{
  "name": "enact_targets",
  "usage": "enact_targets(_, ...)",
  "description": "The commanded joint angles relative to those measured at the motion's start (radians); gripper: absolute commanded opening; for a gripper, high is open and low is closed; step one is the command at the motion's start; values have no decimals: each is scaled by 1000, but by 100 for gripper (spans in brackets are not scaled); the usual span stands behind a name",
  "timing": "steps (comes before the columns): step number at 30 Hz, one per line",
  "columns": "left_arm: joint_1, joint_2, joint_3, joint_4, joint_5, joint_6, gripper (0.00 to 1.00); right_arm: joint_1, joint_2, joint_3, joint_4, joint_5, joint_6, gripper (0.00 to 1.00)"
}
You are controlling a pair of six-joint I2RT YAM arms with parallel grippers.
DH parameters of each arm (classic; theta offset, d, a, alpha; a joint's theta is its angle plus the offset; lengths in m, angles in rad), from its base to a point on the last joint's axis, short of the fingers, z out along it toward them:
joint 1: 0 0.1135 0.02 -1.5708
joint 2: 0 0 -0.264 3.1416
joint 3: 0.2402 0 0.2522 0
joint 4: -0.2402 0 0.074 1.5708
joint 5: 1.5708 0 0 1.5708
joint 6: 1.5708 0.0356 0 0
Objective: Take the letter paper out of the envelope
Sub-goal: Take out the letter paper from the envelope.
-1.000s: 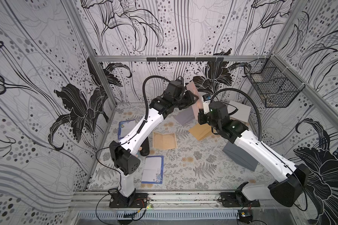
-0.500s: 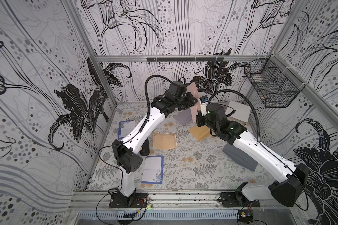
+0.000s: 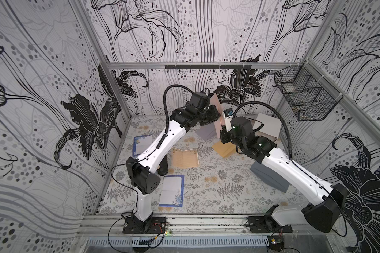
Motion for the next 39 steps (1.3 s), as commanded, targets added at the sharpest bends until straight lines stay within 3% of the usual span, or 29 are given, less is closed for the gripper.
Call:
enact_targets(1,-6,-14,20,-10,-24,27,8,11,-16,1,-5,25,11,0)
enact_targets(4,-6,-19,18,-23,-24,34,0,11,-22,-3,-8,36,11,0)
enact_targets(27,-27,-80,16,-41,-7,37,0,11,-11,-35,-46,47,49,0)
enact_targets(39,-26,-129,-65,-53,-28,48,1,11,-21,-15,-53,49,47,0)
